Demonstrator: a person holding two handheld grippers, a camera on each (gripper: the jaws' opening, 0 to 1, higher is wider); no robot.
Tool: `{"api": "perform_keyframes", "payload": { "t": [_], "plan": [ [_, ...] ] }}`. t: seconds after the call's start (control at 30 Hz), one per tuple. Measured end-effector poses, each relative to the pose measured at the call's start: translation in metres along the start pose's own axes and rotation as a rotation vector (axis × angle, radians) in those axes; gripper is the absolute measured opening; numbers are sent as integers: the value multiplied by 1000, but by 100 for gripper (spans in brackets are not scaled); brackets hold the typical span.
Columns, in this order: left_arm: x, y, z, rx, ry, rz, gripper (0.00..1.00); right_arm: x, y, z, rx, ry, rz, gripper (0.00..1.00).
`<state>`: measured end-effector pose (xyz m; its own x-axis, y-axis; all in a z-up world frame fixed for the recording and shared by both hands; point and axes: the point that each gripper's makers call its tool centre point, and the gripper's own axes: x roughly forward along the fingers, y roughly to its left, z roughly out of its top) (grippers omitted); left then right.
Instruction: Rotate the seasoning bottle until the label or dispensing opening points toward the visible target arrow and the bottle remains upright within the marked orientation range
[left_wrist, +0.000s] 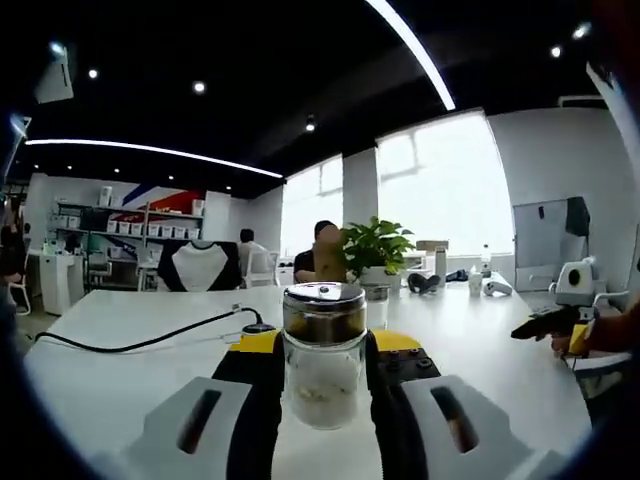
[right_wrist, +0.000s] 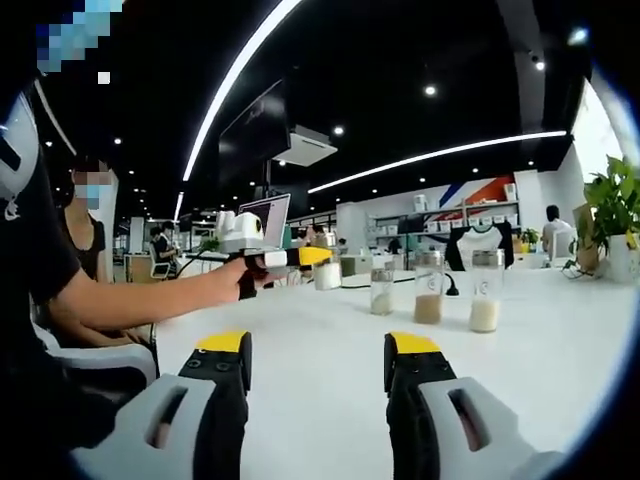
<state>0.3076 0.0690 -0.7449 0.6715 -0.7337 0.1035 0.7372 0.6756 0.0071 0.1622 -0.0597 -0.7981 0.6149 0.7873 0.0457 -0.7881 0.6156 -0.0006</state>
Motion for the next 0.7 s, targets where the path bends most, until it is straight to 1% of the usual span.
{"api": "perform_keyframes", "payload": {
  "t": [0.07, 0.1, 0.2, 0.23, 0.3, 0.33, 0.37, 0.4, 0.43, 0.47, 0.5, 0.57, 0.6, 0.67, 0.7],
  "plan": [
    [-1, -7, 0, 0, 4, -11, 33, 1, -3, -5, -2, 41, -21, 55],
    [-1, -11, 0, -1, 5, -20, 33, 2, -6, -3, -15, 32, -44, 57],
    [-4, -24, -1, -24, 6, -47, 33, 2, -7, -2, -13, 26, -46, 57],
    [-5, -26, -1, -25, 5, -51, 33, 2, -7, -2, -13, 26, -46, 57],
    [-5, -28, -1, -26, 4, -54, 33, 2, -7, -1, -14, 25, -44, 53],
    [-7, -39, -2, -33, 7, -79, 33, 5, 0, -2, -8, 38, -2, 50],
    [-7, -41, -2, -37, 7, -83, 33, 5, 0, -2, -5, 38, -4, 45],
    [-8, -45, -2, -49, 7, -87, 33, 6, 4, -2, 14, 35, 12, 41],
    [-9, -48, -2, -55, 4, -93, 33, 6, 4, 0, 39, 24, 11, 40],
    [-9, -50, -2, -58, 2, -99, 33, 7, 6, 3, 46, 2, 24, 40],
    [-10, -52, -2, -65, 0, -104, 33, 7, 10, 2, 42, 9, 48, 38],
    [-11, -58, 0, -74, -4, -114, 33, 6, 9, 2, 40, 16, 36, 35],
    [-11, -62, 1, -72, -5, -123, 33, 6, 10, 4, 34, 2, 36, 34],
    [-12, -66, 2, -77, -7, -131, 33, 6, 13, 5, 40, 0, 47, 29],
    [-12, -68, 2, -80, -7, -135, 33, 6, 12, 5, 38, -5, 41, 29]
  ]
}}
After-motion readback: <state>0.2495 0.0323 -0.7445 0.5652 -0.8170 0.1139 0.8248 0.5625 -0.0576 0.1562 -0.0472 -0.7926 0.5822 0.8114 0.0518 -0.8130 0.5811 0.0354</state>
